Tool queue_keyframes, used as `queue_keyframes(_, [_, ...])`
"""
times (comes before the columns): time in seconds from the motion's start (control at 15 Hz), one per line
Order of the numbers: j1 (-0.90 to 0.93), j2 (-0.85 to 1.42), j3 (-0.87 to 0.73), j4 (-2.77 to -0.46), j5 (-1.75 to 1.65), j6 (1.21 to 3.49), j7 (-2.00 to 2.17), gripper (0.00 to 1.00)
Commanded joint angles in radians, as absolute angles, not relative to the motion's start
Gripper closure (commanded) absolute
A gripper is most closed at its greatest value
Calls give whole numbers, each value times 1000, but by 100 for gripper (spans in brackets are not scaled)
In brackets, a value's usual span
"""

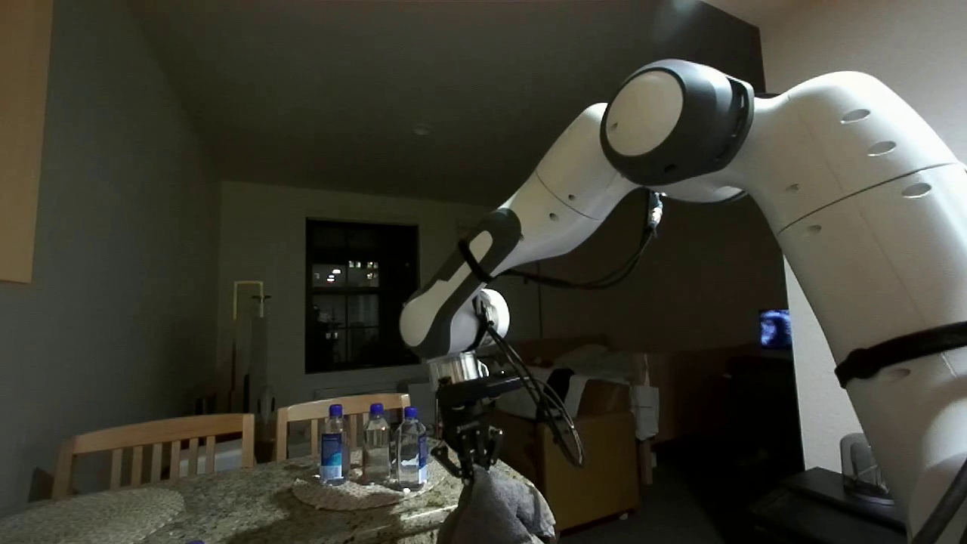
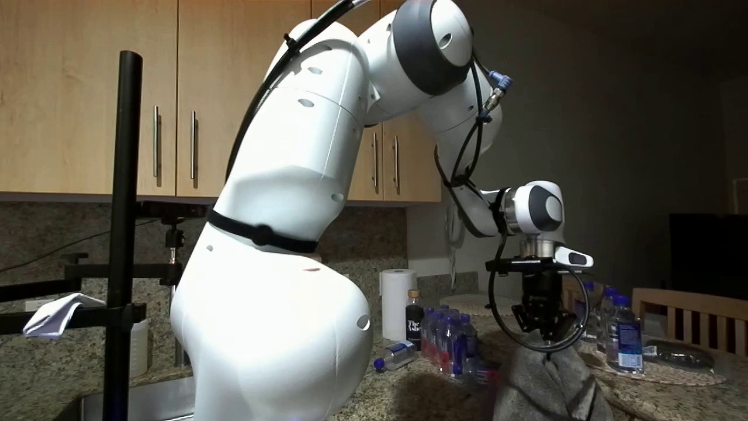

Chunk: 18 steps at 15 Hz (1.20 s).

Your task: Put the black towel on the black can

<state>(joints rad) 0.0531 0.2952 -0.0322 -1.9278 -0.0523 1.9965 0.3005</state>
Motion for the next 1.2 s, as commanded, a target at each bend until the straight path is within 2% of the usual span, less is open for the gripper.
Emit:
queue_keyframes(0.0, [37,343,-44,-1886,-15,1994,332,92])
queue_keyframes(0.6, [45,420,-77,-1807,-23,2065,409,91])
queue_keyframes(0.67, [47,425,-80,-1802,-25,2074,422,65])
queue_keyframes(0.8, [50,438,-87,-1792,-27,2082,450,57])
queue_keyframes(1.13, [49,444,-101,-1785,-29,2088,484,25])
